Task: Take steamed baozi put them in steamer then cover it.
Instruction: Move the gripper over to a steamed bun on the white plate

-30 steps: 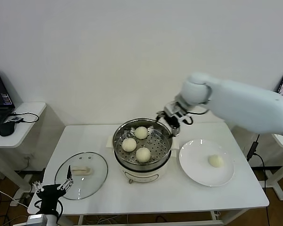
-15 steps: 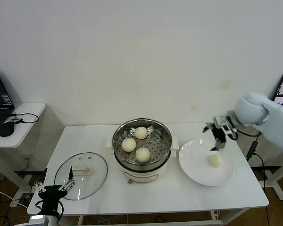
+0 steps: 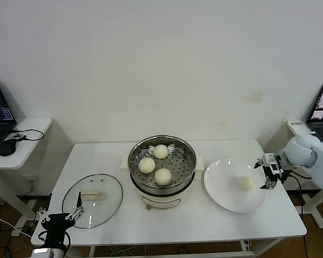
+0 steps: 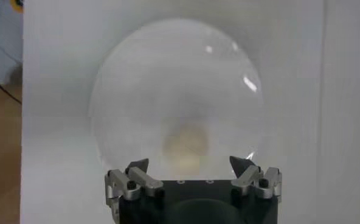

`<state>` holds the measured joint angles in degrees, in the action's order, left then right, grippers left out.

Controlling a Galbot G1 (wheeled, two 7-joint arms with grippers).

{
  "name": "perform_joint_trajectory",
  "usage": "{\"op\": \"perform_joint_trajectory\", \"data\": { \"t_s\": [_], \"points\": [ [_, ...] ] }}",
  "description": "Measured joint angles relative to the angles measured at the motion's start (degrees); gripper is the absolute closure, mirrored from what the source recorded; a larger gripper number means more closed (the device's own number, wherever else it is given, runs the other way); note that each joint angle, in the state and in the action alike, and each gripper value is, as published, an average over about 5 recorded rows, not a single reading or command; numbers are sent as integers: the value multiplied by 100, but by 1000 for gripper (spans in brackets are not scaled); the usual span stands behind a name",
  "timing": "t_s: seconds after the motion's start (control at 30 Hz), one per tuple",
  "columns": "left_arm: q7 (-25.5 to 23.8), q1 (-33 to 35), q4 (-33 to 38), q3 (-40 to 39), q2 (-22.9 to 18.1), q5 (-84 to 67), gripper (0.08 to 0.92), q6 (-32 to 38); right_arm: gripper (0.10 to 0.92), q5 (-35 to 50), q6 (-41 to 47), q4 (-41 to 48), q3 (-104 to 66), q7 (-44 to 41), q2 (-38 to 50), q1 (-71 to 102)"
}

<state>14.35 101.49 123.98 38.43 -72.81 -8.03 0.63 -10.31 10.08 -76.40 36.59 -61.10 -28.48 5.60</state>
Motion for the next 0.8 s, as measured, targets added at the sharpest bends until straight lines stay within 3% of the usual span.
{"op": "perform_joint_trajectory", "data": {
  "t_s": [0.8],
  "points": [
    [-15, -41, -140, 86, 10, -35, 177, 4, 204, -557, -122, 1484, -286, 181, -1247, 360]
  ]
}}
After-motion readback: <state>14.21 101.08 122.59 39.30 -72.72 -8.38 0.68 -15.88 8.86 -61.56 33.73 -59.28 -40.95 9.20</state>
